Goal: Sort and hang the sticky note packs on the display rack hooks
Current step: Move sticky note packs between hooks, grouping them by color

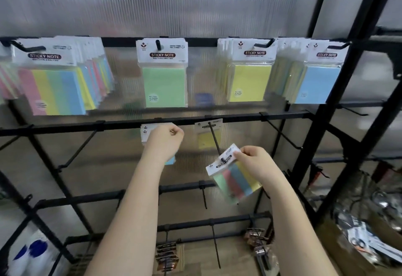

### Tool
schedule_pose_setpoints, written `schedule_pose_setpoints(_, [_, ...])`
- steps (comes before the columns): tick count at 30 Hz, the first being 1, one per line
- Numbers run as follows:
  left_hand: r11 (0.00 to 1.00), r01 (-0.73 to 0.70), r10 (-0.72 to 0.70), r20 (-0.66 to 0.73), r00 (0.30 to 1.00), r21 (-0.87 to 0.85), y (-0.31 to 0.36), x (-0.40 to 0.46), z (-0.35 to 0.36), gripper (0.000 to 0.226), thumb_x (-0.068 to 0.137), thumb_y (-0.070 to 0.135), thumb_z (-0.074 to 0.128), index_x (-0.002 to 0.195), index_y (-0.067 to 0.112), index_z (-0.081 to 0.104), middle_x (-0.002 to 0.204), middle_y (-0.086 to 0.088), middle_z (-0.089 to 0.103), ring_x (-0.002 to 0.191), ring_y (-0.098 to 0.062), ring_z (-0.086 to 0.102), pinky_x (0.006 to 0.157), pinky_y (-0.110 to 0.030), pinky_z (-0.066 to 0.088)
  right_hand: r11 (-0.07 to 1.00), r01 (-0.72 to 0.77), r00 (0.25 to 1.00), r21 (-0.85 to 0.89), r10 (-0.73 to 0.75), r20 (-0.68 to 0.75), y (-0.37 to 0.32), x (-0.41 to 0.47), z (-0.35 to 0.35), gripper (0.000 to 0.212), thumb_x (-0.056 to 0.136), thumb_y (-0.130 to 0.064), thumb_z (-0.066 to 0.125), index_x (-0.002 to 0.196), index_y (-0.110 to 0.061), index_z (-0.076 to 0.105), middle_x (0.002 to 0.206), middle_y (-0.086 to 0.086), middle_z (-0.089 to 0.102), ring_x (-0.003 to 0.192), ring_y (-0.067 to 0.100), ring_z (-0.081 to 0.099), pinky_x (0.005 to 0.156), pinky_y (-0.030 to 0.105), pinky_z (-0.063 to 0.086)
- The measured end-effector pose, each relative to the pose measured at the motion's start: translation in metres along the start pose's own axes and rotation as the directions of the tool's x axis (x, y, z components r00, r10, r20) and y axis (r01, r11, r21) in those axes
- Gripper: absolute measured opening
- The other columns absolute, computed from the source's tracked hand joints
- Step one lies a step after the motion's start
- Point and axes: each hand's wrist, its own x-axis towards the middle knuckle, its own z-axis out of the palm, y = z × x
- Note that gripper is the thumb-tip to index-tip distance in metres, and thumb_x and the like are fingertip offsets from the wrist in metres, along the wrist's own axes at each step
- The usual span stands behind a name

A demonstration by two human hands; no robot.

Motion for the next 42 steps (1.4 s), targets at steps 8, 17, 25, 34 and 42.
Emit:
schedule_pose_setpoints(8, [0.999, 0.013, -0.017, 0.101, 0.995, 0.039, 0.013, 0.017, 0.031, 0.023, 0.093, 0.020, 0.045, 0.099, 0.014, 0.066, 0.110, -0.006, 0.066, 0.095, -0.024, 0.060, 0.080, -0.030, 0.045, 0.974, 0.039, 0.999, 0.222, -0.039, -0.006, -0.011, -0.029, -0.036, 0.031, 0.093, -0.032, 0.055, 0.075, -0.007, 0.062, 0.074, 0.004, 0.063, 0.068, 0.018, 0.050, 0.068, 0.031, 0.035])
schedule_pose_setpoints(17, [0.954, 0.300, -0.294, 0.267, 0.918, 0.017, 0.027, 0.050, 0.082, 0.040, 0.100, 0.019, 0.036, 0.133, -0.002, 0.042, 0.121, -0.016, 0.051, 0.101, -0.027, 0.048, 0.097, -0.037, 0.042, 0.928, 0.115, 0.988, 0.354, -0.072, -0.133, -0.026, -0.043, -0.066, 0.028, 0.094, -0.026, 0.055, 0.085, -0.001, 0.063, 0.082, 0.004, 0.073, 0.071, 0.016, 0.060, 0.068, 0.029, 0.044])
schedule_pose_setpoints(25, [0.902, 0.422, -0.402, 0.185, 0.897, -0.086, 0.016, 0.076, 0.100, 0.049, 0.101, 0.027, 0.040, 0.143, 0.002, 0.030, 0.136, -0.018, 0.045, 0.121, -0.031, 0.046, 0.093, -0.035, 0.038, 0.921, 0.138, 0.983, 0.363, -0.081, -0.166, -0.026, -0.034, -0.081, 0.028, 0.094, -0.025, 0.055, 0.070, -0.017, 0.065, 0.076, -0.002, 0.072, 0.070, 0.015, 0.061, 0.063, 0.027, 0.042])
schedule_pose_setpoints(34, [0.937, 0.229, -0.181, 0.194, 0.964, -0.265, -0.006, 0.068, 0.115, 0.057, 0.101, 0.040, 0.034, 0.144, 0.003, 0.029, 0.142, -0.016, 0.043, 0.129, -0.031, 0.041, 0.096, -0.032, 0.034, 0.892, 0.148, 0.981, 0.427, -0.080, -0.175, -0.025, -0.030, -0.089, 0.035, 0.096, -0.024, 0.054, 0.064, -0.024, 0.069, 0.082, 0.001, 0.074, 0.078, 0.019, 0.061, 0.077, 0.033, 0.043])
schedule_pose_setpoints(42, [0.947, 0.156, -0.130, 0.108, 0.986, -0.280, -0.002, 0.053, 0.115, 0.040, 0.102, 0.038, 0.032, 0.081, 0.012, 0.054, 0.063, -0.003, 0.043, 0.063, -0.021, 0.043, 0.054, -0.027, 0.028, 0.861, 0.111, 0.979, 0.497, -0.009, -0.204, -0.021, -0.038, -0.090, 0.023, 0.095, -0.022, 0.055, 0.079, -0.012, 0.067, 0.084, 0.005, 0.074, 0.076, 0.022, 0.063, 0.073, 0.036, 0.046])
